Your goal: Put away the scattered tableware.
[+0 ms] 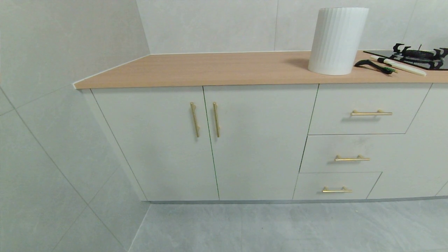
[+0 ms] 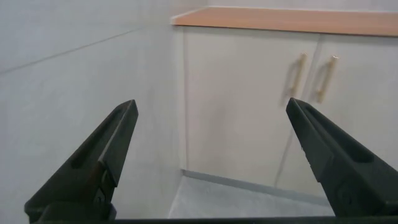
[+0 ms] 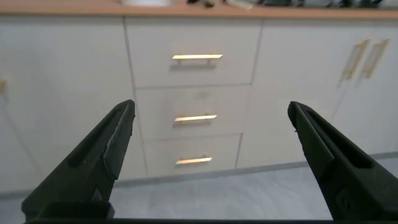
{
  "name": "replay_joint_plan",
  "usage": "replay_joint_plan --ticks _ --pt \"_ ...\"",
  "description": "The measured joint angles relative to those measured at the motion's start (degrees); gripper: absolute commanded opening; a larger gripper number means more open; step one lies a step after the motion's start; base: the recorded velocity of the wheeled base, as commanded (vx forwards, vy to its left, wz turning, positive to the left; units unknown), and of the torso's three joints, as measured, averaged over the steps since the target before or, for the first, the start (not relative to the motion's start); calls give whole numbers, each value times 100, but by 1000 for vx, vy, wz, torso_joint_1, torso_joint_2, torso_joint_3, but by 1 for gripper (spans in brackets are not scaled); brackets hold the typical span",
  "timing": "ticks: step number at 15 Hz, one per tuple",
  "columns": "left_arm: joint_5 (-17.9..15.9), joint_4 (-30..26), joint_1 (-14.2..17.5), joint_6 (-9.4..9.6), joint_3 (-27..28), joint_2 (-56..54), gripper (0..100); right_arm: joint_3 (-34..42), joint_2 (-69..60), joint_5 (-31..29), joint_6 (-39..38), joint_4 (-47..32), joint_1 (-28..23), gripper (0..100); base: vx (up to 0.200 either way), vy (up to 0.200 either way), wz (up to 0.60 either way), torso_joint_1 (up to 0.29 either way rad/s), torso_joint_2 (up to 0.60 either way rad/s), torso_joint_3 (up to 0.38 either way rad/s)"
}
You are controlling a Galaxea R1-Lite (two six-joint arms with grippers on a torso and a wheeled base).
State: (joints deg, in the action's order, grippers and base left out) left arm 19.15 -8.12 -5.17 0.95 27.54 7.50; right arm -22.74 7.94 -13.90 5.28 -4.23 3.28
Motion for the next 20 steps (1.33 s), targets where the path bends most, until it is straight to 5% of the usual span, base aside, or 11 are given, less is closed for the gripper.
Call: replay_joint_plan --ticks 4,9,12,14,16,20 --pt "-216 10 399 158 -369 -456 100 568 -670 62 -52 111 -282 100 0 0 0 0 0 0" --pt "-391 479 501 323 -1870 -725 100 2057 -796 1031 -200 767 -304 100 0 0 0 0 0 0" --pt "-864 1063 506 405 -2627 -747 100 2236 -809 1397 -261 445 -306 100 0 0 0 0 0 0" --pt "-1224 1065 507 321 -2716 -750 100 2249 -809 1496 -339 444 -304 100 0 0 0 0 0 0" --pt "-1675 788 507 -9 -2744 -750 100 2263 -809 1534 -339 436 -304 100 0 0 0 0 0 0" --pt "-1697 798 507 -82 -2751 -752 100 2274 -809 1535 -345 425 -304 100 0 0 0 0 0 0"
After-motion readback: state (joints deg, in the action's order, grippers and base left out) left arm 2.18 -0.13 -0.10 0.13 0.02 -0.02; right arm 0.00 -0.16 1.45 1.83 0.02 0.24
